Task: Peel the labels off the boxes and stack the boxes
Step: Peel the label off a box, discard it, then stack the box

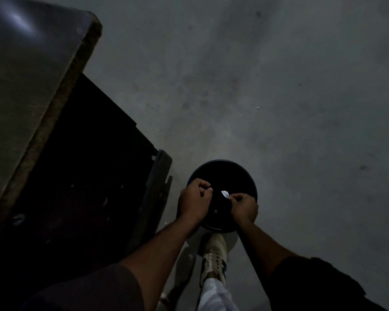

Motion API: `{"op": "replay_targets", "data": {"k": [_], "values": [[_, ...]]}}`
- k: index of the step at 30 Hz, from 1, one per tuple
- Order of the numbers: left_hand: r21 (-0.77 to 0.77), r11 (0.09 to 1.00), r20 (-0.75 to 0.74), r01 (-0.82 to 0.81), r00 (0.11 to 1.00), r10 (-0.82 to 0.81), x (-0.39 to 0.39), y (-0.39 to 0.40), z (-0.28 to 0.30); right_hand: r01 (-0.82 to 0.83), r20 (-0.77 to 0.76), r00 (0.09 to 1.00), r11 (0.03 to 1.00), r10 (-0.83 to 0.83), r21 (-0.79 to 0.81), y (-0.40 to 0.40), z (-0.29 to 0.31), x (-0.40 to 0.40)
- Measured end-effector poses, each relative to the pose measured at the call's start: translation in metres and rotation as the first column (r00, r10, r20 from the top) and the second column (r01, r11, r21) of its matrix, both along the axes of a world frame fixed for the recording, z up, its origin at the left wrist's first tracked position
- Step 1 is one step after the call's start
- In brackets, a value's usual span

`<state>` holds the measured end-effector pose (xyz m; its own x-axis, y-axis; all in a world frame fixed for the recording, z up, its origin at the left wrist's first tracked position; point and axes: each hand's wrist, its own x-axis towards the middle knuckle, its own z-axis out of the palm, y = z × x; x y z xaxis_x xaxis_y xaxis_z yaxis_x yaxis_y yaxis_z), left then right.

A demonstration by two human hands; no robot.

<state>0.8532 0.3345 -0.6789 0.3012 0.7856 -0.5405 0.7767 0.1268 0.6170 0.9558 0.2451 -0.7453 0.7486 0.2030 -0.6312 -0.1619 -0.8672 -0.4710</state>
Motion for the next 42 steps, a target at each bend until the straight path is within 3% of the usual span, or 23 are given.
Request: {"op": "replay_targets", "data": {"k": [11,18,21,24,29,32,39,42], "values": [[-0.015,1.0,0.051,-0.011,0.999,0.011,-0.008,0.001,0.002,0.035,0.015,0.999,0.999,-0.036,0.038,0.006,0.002,-0.011],[0.042,0.996,0.182,-0.077,0.981,0.068,-0.012,0.002,0.083,0.006,0.079,0.996,0.939,-0.035,0.344,0.039,0.115,-0.036],[0.096,0.974,0.291,-0.205,0.941,0.17,-0.017,0.005,0.143,-0.041,0.122,0.992,0.881,-0.019,0.471,0.054,0.193,-0.048],[0.166,0.936,0.382,-0.31,0.895,0.228,-0.028,0.006,0.218,-0.102,0.145,0.989,0.806,0.02,0.584,0.067,0.277,-0.063],[0.265,0.824,0.539,-0.5,0.786,0.303,-0.079,0.011,0.348,-0.281,0.184,0.959,0.635,0.216,0.72,0.09,0.399,-0.108],[0.317,0.745,0.555,-0.587,0.752,0.356,-0.134,0.017,0.405,-0.386,0.212,0.908,0.521,0.362,0.762,0.104,0.457,-0.154],[0.508,0.483,0.533,-0.713,0.701,0.474,-0.263,0.03,0.491,-0.512,0.25,0.702,0.229,0.667,0.828,0.142,0.545,-0.269],[0.566,0.41,0.513,-0.716,0.694,0.505,-0.315,0.031,0.503,-0.604,0.329,0.631,0.178,0.703,0.777,0.158,0.556,-0.313]]}}
